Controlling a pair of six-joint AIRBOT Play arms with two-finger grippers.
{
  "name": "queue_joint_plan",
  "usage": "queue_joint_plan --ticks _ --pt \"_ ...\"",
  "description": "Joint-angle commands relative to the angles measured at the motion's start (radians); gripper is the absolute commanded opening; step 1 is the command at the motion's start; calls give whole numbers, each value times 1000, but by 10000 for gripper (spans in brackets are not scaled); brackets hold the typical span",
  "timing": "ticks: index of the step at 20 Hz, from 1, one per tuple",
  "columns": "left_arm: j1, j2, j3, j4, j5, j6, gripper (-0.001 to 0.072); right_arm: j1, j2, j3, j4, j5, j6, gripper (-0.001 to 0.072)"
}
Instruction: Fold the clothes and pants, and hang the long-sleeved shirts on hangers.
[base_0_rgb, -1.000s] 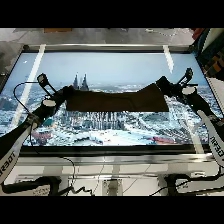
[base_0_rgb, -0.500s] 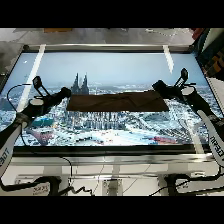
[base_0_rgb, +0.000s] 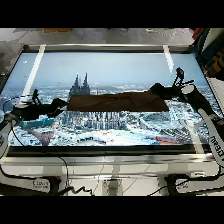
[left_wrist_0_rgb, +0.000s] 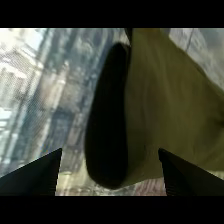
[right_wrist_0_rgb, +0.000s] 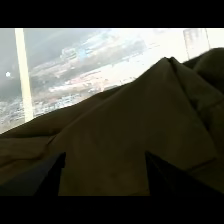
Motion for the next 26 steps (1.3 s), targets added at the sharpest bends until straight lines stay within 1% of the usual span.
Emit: queue_joint_plan --ticks 1,3,4,5,6,7,9,10,11,13,15,16,18,19,22,23,26 --pt "-58 -129 115 7 -146 -2 710 3 0 61 -4 85 -18 575" --pt "-112 -174 179 5 -121 5 710 11 0 97 -6 131 -23 574" --pt "-137 -184 203 5 -85 5 701 17 0 109 -8 148 -30 575" --pt "-163 -186 222 5 -24 5 543 21 0 117 -9 156 -30 574" --pt "-182 -185 241 5 18 5 172 27 0 119 -10 160 -30 550" --pt "-193 -185 269 5 24 13 17 34 0 119 -15 159 -30 484" --pt "-193 -172 320 16 14 32 15 43 0 119 -32 159 -30 248" --pt "-186 -151 339 55 11 31 14 47 0 119 -30 158 -29 147" --pt "-181 -124 353 118 -5 31 13 50 0 119 -25 158 -28 16" --pt "-179 -58 377 280 -110 26 12 81 0 119 -25 138 -28 12" --pt "-180 16 382 409 -241 -24 13 150 -1 119 -35 106 -28 11" --pt "-180 57 382 439 -298 -47 13 191 -1 119 -42 88 -27 10" --pt "-180 142 382 439 -375 -52 14 290 -6 119 -50 46 -8 10" --pt "-180 192 382 439 -398 -52 14 343 -16 121 -50 35 21 10" --pt "-183 336 382 439 -432 -51 14 493 -77 122 -37 18 94 9" --pt "-183 378 382 439 -431 -51 14 541 -103 122 -6 4 113 10" --pt "-183 446 382 439 -428 -50 15 698 -171 122 142 -85 114 10"
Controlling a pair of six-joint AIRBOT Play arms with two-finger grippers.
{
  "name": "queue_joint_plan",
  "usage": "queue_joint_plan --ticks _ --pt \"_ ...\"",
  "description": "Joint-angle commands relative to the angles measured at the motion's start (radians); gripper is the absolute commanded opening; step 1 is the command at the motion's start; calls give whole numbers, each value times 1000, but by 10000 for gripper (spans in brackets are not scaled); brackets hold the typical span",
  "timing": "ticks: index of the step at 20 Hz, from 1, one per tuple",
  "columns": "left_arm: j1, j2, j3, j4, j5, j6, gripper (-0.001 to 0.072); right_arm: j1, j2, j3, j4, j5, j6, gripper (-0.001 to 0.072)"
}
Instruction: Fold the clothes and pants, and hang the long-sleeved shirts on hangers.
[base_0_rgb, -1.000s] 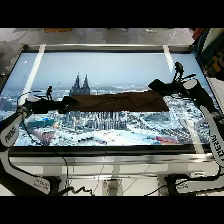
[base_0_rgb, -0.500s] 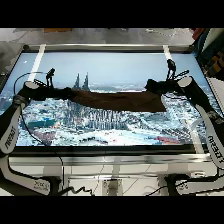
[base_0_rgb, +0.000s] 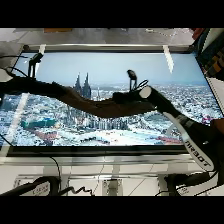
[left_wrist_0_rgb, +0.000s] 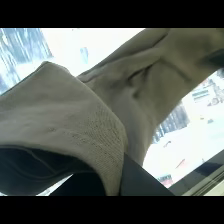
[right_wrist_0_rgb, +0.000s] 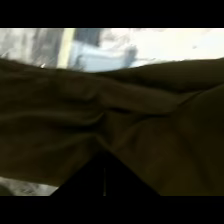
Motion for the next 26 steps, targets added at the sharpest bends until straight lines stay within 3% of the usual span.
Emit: queue_joint_plan --ticks 1,7,11,14,17,20,23,26 --pt "0 88 1 10 -21 -2 15 182 -69 0 154 -108 30 10" --pt "-2 71 0 -83 -19 -2 16 307 -92 8 241 -241 29 10" --pt "-60 16 -2 -156 14 -3 15 227 -85 8 150 -154 27 11" --pt "-187 -60 -2 -156 119 -12 15 83 -49 8 66 -22 27 11" --pt "-376 -168 -1 -193 331 -100 14 -86 3 8 21 90 26 11" --pt "-584 -271 -1 -393 607 -84 15 -257 66 8 -90 184 26 11" --pt "-765 -359 0 -477 868 -82 15 -403 102 7 -150 300 26 11" --pt "-871 -423 0 -562 1040 -82 32 -499 103 7 -190 380 26 12"
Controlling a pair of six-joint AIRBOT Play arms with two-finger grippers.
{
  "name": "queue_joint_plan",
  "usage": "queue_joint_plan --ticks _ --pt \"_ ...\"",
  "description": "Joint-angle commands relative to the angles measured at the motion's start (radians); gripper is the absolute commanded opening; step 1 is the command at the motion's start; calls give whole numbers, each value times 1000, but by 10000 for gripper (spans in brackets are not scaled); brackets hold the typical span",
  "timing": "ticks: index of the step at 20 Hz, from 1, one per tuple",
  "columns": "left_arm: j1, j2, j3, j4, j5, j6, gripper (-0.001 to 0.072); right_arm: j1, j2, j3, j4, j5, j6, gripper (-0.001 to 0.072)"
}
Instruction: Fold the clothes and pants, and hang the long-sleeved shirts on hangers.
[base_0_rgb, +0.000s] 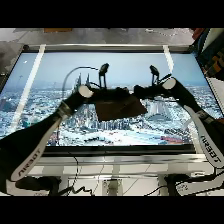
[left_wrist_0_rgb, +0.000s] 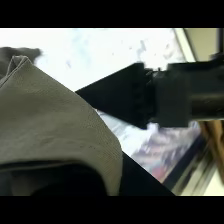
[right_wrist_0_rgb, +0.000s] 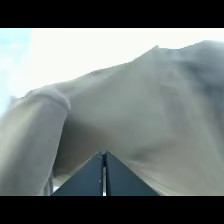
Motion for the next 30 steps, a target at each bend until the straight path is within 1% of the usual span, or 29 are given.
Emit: queue_joint_plan --ticks 1,2,3,5,10,13,14,15,16,18,19,20,21,23,24,27,28,30 --pt "-132 -72 2 -107 243 -1 236 -121 14 0 -81 114 -1 12" --pt "-134 -72 2 -107 242 -1 632 -134 14 0 -98 118 -1 12" --pt "-132 -71 2 -111 241 -1 707 -142 14 0 -117 117 -1 12" --pt "-109 -56 2 -111 230 -1 712 -148 14 0 -180 116 -3 12" --pt "-31 38 2 -105 227 0 711 -156 8 0 -436 94 -9 10" --pt "14 103 2 -28 203 0 711 -242 -27 -4 -414 114 -10 9" --pt "27 121 2 -2 184 0 711 -281 -40 -10 -402 140 -34 9" --pt "37 136 2 19 167 0 711 -319 -56 -13 -368 181 -87 9" --pt "45 148 2 35 153 0 710 -362 -77 -13 -296 247 -178 10" --pt "54 159 2 36 144 0 710 -434 -124 -23 -45 439 -430 9" --pt "55 160 2 35 144 -1 710 -456 -144 -35 85 515 -513 11" --pt "55 159 2 36 144 0 710 -462 -152 -52 167 527 -533 15" --pt "55 159 2 36 144 0 710 -458 -152 -66 197 497 -533 108" --pt "55 159 2 36 144 0 710 -430 -152 -70 190 402 -533 504" --pt "55 159 2 36 144 -1 710 -412 -152 -70 191 361 -533 544" --pt "56 159 2 36 144 0 710 -334 -152 -70 174 274 -534 544" --pt "56 159 2 36 144 0 710 -304 -152 -70 164 251 -548 543" --pt "56 159 2 36 144 0 710 -251 -152 -70 164 241 -608 541"
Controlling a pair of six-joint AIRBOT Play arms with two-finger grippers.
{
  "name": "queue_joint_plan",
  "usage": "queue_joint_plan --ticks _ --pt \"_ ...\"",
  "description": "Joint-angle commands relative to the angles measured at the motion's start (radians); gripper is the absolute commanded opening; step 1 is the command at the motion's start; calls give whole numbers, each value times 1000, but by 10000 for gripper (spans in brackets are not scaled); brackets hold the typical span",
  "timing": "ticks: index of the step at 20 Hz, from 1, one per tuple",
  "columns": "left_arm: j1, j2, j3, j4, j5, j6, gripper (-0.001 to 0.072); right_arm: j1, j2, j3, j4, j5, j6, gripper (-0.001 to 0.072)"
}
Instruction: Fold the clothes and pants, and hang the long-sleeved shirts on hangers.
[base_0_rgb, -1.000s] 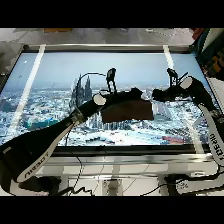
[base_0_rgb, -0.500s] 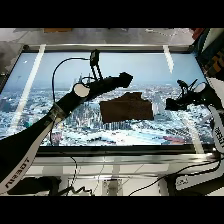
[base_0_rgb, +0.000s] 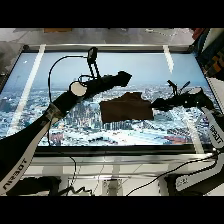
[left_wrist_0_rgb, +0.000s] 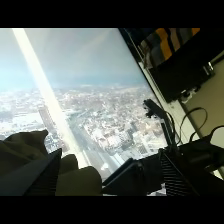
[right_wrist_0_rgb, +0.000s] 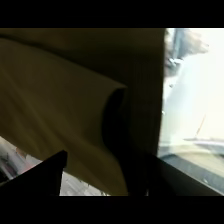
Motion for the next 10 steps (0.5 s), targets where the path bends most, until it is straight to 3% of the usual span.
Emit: queue_joint_plan --ticks 1,4,5,10 --pt "0 1 0 1 -1 0 710 93 -2 1 7 -52 -100 514" --pt "0 1 0 1 0 0 710 150 1 27 -39 -58 -146 107" --pt "0 1 0 1 0 0 710 158 4 47 -46 -57 -145 12" --pt "2 1 0 1 5 0 710 163 21 224 -1 -56 -145 12"
